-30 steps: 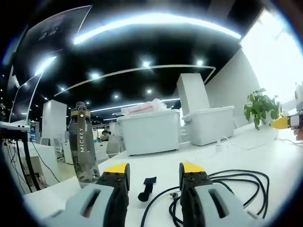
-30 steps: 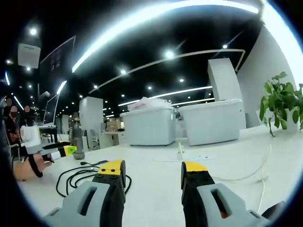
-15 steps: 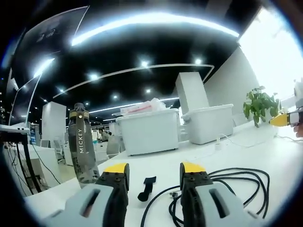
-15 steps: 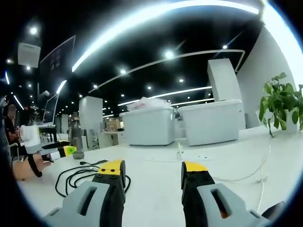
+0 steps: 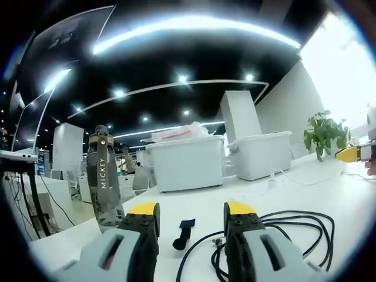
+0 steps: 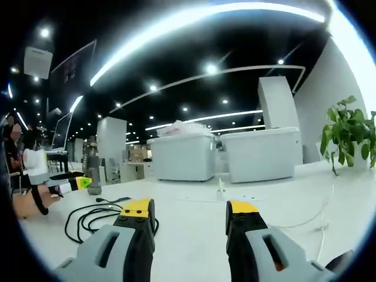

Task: Coil the Type-C to USB data cable on the desktop and secure it with Velcro straps.

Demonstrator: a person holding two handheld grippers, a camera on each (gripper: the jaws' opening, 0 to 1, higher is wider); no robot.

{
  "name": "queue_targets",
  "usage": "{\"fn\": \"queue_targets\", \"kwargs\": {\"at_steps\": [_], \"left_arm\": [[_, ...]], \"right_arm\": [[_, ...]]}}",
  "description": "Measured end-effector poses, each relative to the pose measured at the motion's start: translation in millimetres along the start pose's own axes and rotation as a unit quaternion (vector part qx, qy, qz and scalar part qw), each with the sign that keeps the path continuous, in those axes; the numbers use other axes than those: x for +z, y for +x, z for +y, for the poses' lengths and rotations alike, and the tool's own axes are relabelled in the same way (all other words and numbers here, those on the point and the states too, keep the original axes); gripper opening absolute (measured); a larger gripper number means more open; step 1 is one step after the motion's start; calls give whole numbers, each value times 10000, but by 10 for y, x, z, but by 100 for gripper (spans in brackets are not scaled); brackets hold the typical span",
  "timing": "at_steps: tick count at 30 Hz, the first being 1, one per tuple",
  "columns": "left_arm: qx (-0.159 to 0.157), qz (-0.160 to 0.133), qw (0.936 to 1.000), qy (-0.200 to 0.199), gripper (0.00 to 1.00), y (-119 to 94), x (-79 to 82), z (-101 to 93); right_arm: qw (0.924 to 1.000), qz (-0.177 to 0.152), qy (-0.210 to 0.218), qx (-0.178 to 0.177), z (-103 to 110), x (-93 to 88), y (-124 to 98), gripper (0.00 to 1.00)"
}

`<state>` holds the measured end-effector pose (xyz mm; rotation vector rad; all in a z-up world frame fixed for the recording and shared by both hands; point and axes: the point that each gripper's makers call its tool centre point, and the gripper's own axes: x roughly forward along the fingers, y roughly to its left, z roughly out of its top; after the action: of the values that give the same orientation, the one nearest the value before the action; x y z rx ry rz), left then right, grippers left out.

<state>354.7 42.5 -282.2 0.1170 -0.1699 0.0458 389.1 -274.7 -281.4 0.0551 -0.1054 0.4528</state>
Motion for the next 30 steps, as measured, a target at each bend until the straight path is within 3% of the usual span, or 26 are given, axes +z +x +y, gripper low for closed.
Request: {"fn": "queue_targets", "kwargs": {"at_steps": [30], "left_arm": [[-283, 12, 9995, -125, 46, -16, 19, -119]], "right_arm": [[9999, -42, -47, 87, 27, 37, 9, 50]]}}
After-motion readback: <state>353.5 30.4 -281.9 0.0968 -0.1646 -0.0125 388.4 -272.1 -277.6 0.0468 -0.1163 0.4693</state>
